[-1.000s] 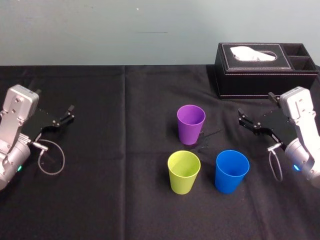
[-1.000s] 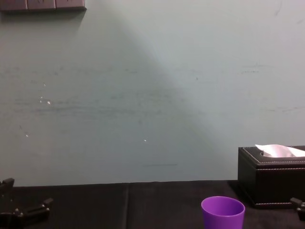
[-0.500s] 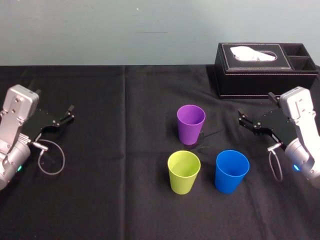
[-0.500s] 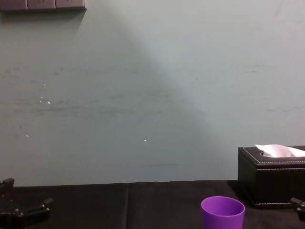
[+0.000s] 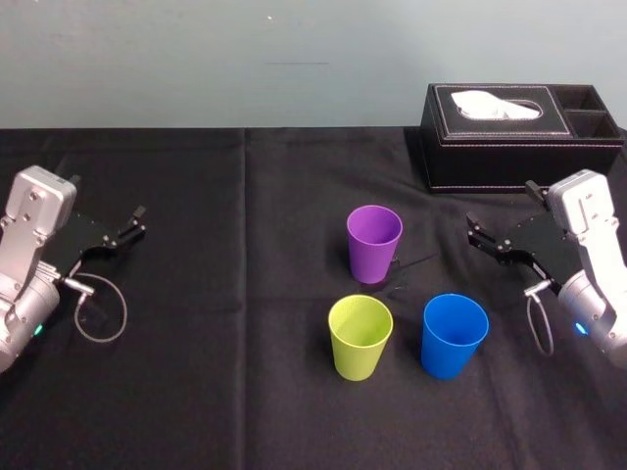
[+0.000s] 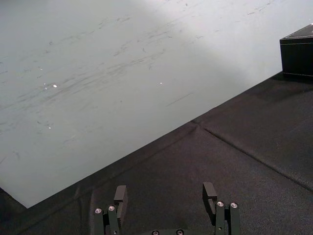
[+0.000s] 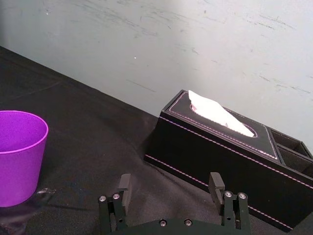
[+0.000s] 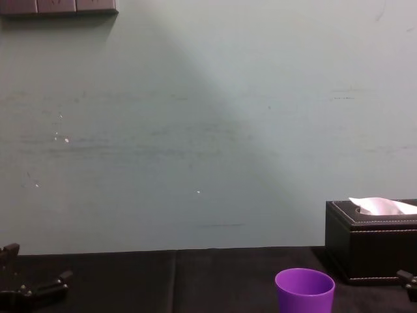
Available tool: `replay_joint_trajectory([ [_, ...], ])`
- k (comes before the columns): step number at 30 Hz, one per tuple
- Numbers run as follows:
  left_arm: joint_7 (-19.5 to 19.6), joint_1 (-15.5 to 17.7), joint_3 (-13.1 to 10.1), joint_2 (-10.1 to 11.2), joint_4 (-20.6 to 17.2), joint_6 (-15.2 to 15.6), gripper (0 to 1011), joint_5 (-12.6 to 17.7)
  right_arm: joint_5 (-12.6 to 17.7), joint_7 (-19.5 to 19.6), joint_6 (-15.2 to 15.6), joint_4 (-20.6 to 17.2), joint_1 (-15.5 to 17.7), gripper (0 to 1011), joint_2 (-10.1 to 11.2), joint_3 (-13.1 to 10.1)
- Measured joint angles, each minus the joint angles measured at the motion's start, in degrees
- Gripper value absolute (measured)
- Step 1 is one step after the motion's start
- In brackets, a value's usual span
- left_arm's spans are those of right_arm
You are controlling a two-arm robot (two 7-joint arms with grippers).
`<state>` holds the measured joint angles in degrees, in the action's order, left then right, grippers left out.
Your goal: Stack the three plastic cups sequentially using one hand.
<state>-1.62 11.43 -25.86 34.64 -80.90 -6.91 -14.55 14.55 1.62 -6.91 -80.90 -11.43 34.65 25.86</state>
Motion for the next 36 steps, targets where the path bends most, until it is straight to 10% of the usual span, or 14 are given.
replay_joint_trajectory([
  [8, 0.00, 0.00, 0.00, 0.00, 0.00, 0.00, 1011, 0.00, 0.00, 0.00, 0.00, 0.00, 0.00, 1002, 0.00, -0.01],
  [18, 0.00, 0.00, 0.00, 0.00, 0.00, 0.00, 1011, 0.00, 5.98, -3.60, -2.41, -6.63, 7.49, 1002, 2.98, -5.89],
  [27, 0.00, 0.00, 0.00, 0.00, 0.00, 0.00, 1011, 0.00, 18.21, -16.31, -7.70, -13.33, 18.69, 1002, 9.34, -12.64],
  [36, 0.00, 0.00, 0.00, 0.00, 0.00, 0.00, 1011, 0.00, 23.33, -24.46, -11.52, -17.39, 27.33, 1002, 13.38, -16.83],
])
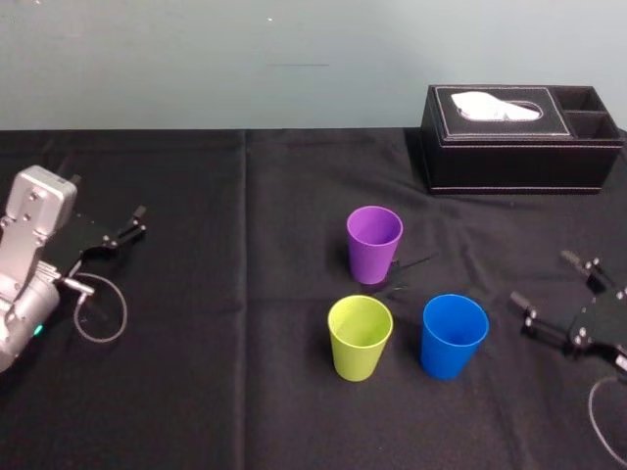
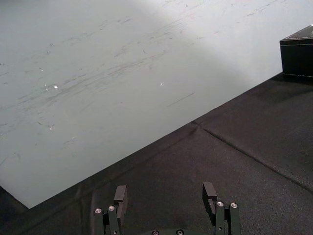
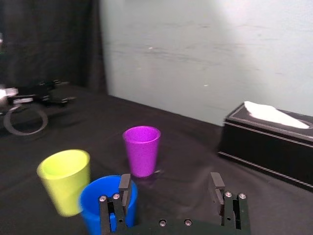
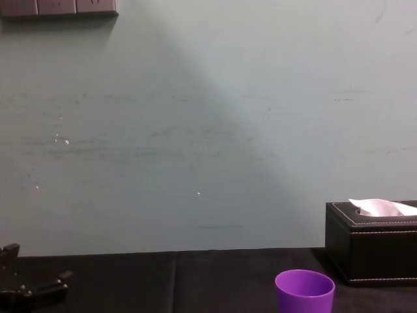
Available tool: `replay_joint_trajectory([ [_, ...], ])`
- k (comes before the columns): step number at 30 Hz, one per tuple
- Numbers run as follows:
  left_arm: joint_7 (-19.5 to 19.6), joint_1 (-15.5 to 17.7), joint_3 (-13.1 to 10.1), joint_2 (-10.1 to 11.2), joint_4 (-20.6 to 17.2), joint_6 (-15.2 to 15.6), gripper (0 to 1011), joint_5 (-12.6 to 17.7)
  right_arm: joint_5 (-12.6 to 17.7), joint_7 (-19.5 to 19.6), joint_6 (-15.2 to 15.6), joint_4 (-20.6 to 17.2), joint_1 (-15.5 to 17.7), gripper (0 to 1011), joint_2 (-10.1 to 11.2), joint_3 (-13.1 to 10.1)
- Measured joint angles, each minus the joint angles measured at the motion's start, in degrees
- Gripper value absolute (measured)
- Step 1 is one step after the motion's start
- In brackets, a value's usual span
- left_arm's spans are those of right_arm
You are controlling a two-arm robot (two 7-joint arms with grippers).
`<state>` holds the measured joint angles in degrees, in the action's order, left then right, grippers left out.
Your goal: Stack the three plastic cups sequentially using one hand.
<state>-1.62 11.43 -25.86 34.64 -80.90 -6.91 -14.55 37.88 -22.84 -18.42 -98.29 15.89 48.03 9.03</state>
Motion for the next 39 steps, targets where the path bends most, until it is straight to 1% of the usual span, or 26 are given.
replay_joint_trajectory([
  [3, 0.00, 0.00, 0.00, 0.00, 0.00, 0.00, 1011, 0.00, 0.31, -2.13, -1.04, -1.34, 2.75, 1002, 1.34, -1.12],
  [5, 0.00, 0.00, 0.00, 0.00, 0.00, 0.00, 1011, 0.00, -0.06, -3.14, -1.53, -2.21, 4.62, 1002, 2.16, -1.71],
  [10, 0.00, 0.00, 0.00, 0.00, 0.00, 0.00, 1011, 0.00, -1.27, -4.34, -1.71, -2.98, 6.58, 1002, 2.72, -1.92],
  [12, 0.00, 0.00, 0.00, 0.00, 0.00, 0.00, 1011, 0.00, -2.02, -4.56, -1.01, -3.02, 6.75, 1002, 2.58, -1.54],
  [17, 0.00, 0.00, 0.00, 0.00, 0.00, 0.00, 1011, 0.00, -3.08, -5.17, 0.79, -2.20, 5.55, 1002, 1.46, -0.08],
  [21, 0.00, 0.00, 0.00, 0.00, 0.00, 0.00, 1011, 0.00, -3.28, -6.60, 2.30, -0.67, 3.41, 1002, -0.24, 1.43],
  [25, 0.00, 0.00, 0.00, 0.00, 0.00, 0.00, 1011, 0.00, -3.50, -7.51, 3.23, 0.38, 1.88, 1002, -1.50, 2.24],
  [39, 0.00, 0.00, 0.00, 0.00, 0.00, 0.00, 1011, 0.00, -5.15, -10.11, 6.57, 3.45, -2.99, 1002, -5.06, 3.93],
])
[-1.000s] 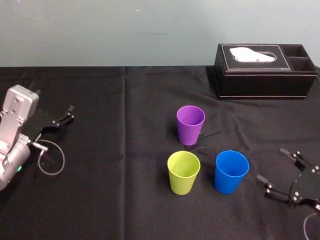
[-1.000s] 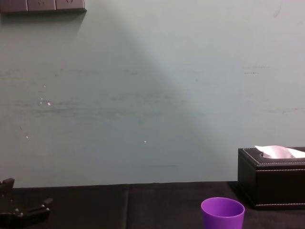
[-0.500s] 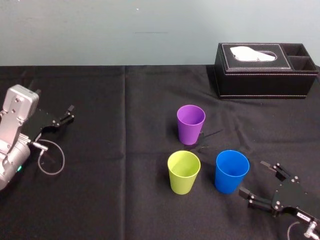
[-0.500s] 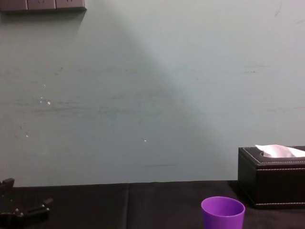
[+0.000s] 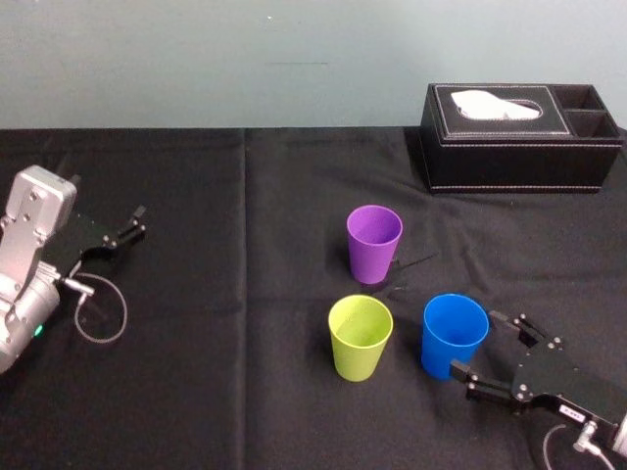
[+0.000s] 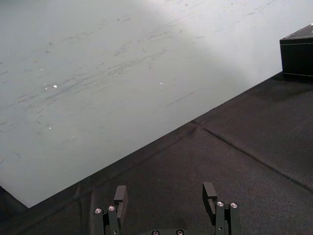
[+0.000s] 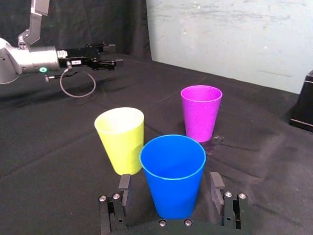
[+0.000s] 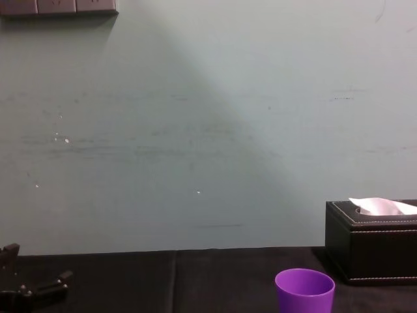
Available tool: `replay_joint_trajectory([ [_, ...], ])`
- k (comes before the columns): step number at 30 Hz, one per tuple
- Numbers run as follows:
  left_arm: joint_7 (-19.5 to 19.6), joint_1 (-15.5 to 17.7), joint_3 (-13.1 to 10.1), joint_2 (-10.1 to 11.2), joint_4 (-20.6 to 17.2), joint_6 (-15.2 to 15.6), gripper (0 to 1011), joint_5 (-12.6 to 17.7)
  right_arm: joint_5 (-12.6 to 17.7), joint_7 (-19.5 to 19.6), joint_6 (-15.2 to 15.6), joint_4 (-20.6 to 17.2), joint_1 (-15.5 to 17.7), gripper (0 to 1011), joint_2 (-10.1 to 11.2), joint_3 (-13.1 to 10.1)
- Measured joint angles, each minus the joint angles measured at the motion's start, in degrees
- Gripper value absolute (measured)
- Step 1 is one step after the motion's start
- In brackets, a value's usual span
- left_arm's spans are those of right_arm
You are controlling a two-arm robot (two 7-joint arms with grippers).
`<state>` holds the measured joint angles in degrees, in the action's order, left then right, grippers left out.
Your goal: Stack the three plastic cups sequentially using one hand.
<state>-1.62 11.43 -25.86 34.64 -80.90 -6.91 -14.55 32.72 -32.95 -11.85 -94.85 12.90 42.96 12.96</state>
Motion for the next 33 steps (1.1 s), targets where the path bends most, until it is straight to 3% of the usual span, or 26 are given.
replay_joint_trajectory([
  [13, 0.00, 0.00, 0.00, 0.00, 0.00, 0.00, 1011, 0.00, -2.78, -1.93, 2.06, 2.63, -4.63, 1002, -3.17, 1.80],
  [22, 0.00, 0.00, 0.00, 0.00, 0.00, 0.00, 1012, 0.00, -2.79, -1.94, 2.08, 2.57, -4.51, 998, -3.10, 1.73],
  [25, 0.00, 0.00, 0.00, 0.00, 0.00, 0.00, 1011, 0.00, -2.76, -1.94, 2.06, 2.54, -4.46, 967, -3.07, 1.69],
  [33, 0.00, 0.00, 0.00, 0.00, 0.00, 0.00, 1011, 0.00, -2.67, -1.90, 2.01, 2.44, -4.37, 773, -2.99, 1.62],
])
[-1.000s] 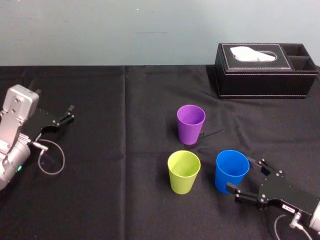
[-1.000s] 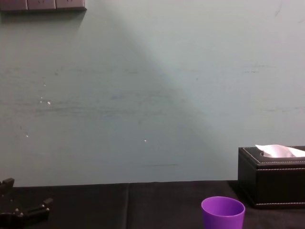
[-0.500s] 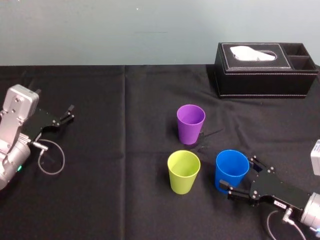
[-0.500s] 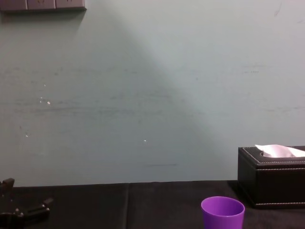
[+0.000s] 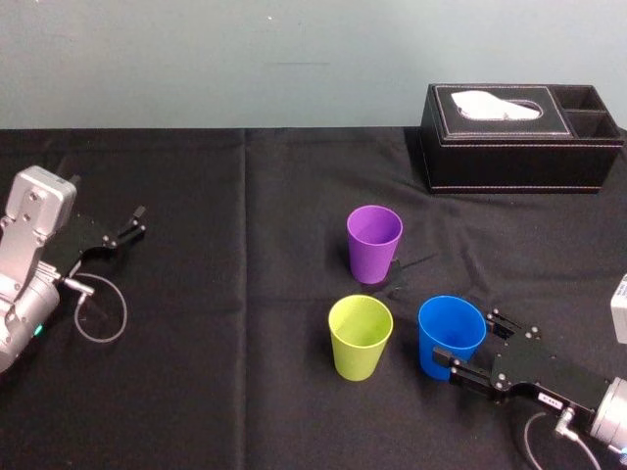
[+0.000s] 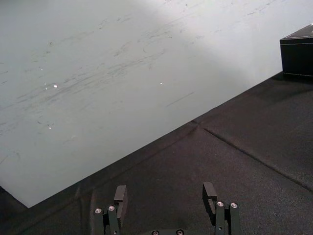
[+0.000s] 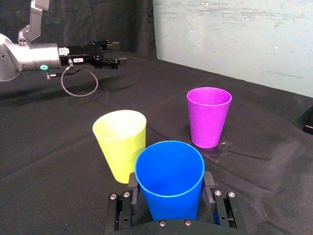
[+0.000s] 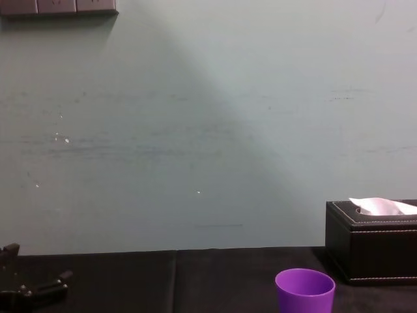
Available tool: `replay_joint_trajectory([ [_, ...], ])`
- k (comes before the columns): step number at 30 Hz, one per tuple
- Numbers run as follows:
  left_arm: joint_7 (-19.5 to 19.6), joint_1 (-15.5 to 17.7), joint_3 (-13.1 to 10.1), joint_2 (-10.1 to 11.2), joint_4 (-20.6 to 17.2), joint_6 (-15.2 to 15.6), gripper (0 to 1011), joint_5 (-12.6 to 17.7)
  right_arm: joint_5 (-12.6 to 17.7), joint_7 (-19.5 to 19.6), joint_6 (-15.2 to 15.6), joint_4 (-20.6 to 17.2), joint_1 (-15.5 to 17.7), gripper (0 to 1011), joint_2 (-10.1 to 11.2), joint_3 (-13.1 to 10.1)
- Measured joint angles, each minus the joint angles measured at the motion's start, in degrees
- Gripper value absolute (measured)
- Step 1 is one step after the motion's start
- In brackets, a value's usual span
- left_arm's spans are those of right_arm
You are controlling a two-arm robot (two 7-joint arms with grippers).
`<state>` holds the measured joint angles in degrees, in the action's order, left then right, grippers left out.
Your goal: Stack the three plastic cups sequentially using one hand.
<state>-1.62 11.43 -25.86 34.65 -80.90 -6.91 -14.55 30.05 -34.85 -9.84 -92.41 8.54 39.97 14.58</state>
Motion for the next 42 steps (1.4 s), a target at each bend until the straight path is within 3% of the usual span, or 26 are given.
replay_joint_trajectory([
  [22, 0.00, 0.00, 0.00, 0.00, 0.00, 0.00, 1011, 0.00, 0.08, 0.10, -0.06, -0.08, 0.09, 716, 0.08, -0.07],
  [29, 0.00, 0.00, 0.00, 0.00, 0.00, 0.00, 1011, 0.00, -0.54, 4.25, 0.37, -4.64, 3.45, 716, -0.27, -2.91],
  [36, 0.00, 0.00, 0.00, 0.00, 0.00, 0.00, 1011, 0.00, 1.59, 8.90, 6.17, -13.13, 7.06, 716, -0.41, -7.81],
  [37, 0.00, 0.00, 0.00, 0.00, 0.00, 0.00, 1011, 0.00, 1.59, 8.90, 6.17, -13.13, 7.06, 716, -0.41, -7.81],
  [38, 0.00, 0.00, 0.00, 0.00, 0.00, 0.00, 1011, 0.00, 2.34, 9.79, 8.75, -15.58, 6.90, 716, -0.29, -8.74],
  [42, 0.00, 0.00, 0.00, 0.00, 0.00, 0.00, 1011, 0.00, 3.73, 10.34, 11.92, -17.24, 5.07, 716, -0.37, -8.96],
])
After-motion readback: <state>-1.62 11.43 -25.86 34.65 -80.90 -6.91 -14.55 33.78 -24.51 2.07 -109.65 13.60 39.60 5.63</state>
